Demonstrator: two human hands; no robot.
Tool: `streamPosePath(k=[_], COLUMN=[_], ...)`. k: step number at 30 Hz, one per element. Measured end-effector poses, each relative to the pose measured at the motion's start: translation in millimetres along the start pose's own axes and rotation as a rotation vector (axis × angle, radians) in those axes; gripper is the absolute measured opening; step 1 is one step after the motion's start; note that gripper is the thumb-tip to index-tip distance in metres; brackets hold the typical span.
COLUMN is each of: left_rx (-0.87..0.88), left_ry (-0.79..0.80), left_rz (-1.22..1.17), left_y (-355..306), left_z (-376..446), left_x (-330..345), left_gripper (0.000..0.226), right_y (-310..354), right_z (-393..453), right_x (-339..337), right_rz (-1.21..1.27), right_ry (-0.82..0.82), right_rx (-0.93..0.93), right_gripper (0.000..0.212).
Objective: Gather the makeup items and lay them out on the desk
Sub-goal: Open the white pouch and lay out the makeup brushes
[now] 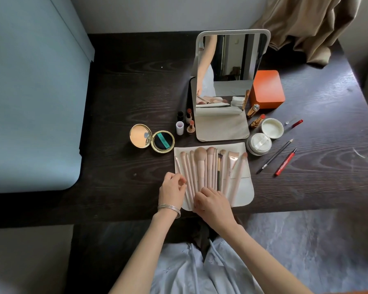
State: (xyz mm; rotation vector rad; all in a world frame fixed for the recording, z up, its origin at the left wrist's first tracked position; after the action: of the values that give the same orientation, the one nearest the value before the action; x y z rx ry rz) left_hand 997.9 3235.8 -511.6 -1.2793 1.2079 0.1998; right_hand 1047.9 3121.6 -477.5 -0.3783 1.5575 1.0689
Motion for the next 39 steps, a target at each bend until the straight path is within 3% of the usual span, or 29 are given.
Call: streamPosePath(k=[4, 6, 8, 10, 13, 16, 26, 39], left_rx=[-0.060, -0.072, 0.021, 0.188, 0.395, 0.394, 0.659, 0.655], left_ry=[-0.004, -0.031, -0.083, -0.086, 0.057, 0.153, -0.042, -0.047], left_rz=[-0.063, -0.076, 0.005, 0.062, 0.072, 0.073, 0.301, 0.302], left_y=[-1.1, -1.9, -6.8, -14.8, -23.0, -23.3, -65.1, -74.2], left_z=[-0.7, -2.7, -8.0, -19.4, -41.7, -51.8, -54.4, -46.6], left_x=[0.5, -2.1, -6.4, -5.5, 10.1, 23.0, 27.8, 36.1], left_gripper=[0.008, 0.007, 0.010, 0.015, 0.029, 0.041, 0.046, 0.040], right_y=[-7.2, -30.3, -61.8, -83.7, -98.5, -107.5, -104.2, -104.7], right_z=[-5.6, -15.7, -34.7, -53.3, -67.3, -69.1, -59.6, -50.0], right_x=[0.1, -9.9, -23.1, -28.4, -26.5, -23.2, -16.0, -7.6], right_rz=[0.090, 0.224, 0.299, 0.284, 0.232, 0.230, 0.262, 0.249], right_ry=[0.014, -0.057, -0.188, -0.220, -0.140, -0.144, -0.119, -0.106], right_rx=[0.021, 0.227, 0.441, 0.512, 0.511, 0.523, 0.560, 0.554], right_gripper=[0.011, 0.017, 0.025, 0.031, 0.030, 0.026, 0.033, 0.024])
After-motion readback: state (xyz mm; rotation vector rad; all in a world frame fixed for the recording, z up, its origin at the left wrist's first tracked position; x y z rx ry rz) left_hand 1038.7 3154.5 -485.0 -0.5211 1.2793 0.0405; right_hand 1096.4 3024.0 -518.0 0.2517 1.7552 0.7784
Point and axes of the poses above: each hand's wrist, its own z-axis towards the middle knuckle, its own x-axis out of the palm, y = z × x, the point moved 7 cm from there along z, towards the middle knuckle, and after that the axes turned 15 degrees about -y, right-handed, at the moved point
